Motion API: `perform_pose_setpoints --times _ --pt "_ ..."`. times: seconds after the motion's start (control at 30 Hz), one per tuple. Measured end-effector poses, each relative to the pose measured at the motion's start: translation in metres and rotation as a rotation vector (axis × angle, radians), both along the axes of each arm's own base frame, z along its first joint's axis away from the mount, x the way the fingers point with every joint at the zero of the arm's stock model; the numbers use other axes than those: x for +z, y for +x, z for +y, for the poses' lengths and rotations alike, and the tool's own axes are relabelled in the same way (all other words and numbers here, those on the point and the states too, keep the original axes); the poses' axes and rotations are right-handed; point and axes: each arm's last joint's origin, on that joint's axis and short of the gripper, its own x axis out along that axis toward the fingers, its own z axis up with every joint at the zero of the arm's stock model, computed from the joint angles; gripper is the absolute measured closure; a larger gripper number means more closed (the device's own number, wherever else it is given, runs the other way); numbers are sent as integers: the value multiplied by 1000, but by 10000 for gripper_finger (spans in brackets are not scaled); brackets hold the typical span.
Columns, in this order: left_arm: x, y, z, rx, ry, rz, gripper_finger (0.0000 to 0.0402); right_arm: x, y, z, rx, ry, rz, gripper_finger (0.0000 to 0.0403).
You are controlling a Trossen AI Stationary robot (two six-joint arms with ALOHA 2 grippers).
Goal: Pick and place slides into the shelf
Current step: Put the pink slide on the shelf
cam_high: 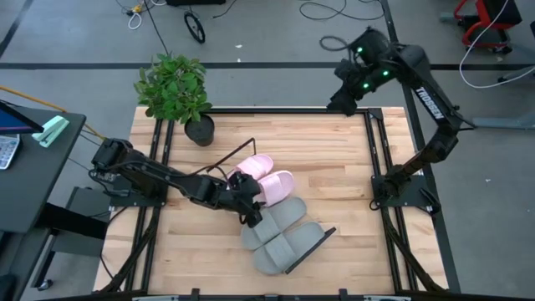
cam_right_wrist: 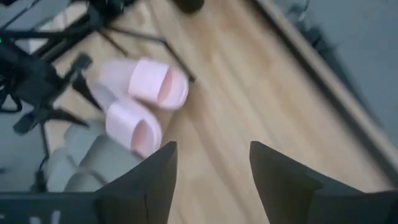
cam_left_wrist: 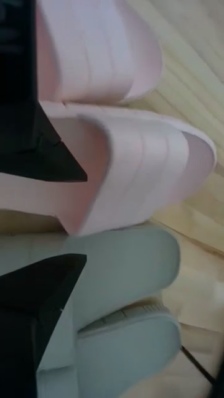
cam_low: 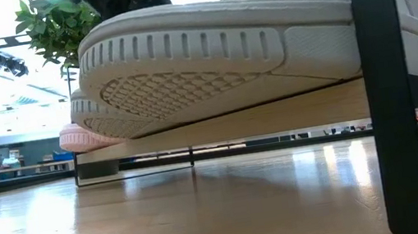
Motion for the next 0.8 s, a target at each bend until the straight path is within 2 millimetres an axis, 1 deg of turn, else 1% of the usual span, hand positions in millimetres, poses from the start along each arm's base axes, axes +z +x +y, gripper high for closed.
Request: perform_pose_setpoints --times 0.17,0.27,0.47,0.63,0.7,0.8 --pt "18 2 0 -41 78 48 199 -41 16 -2 60 124 85 184" --pt "28 1 1 -43 136 77 204 -67 27 2 113 201 79 183" --pt "59 2 5 -6 330 103 214 -115 46 21 206 336 -42 187" --pt "93 6 8 51 469 40 212 -152 55 42 249 338 -94 187" --pt "105 7 10 66 495 17 214 -167 59 49 255 340 -117 185" --pt "115 10 18 89 496 -4 217 -188 65 57 257 342 -161 184"
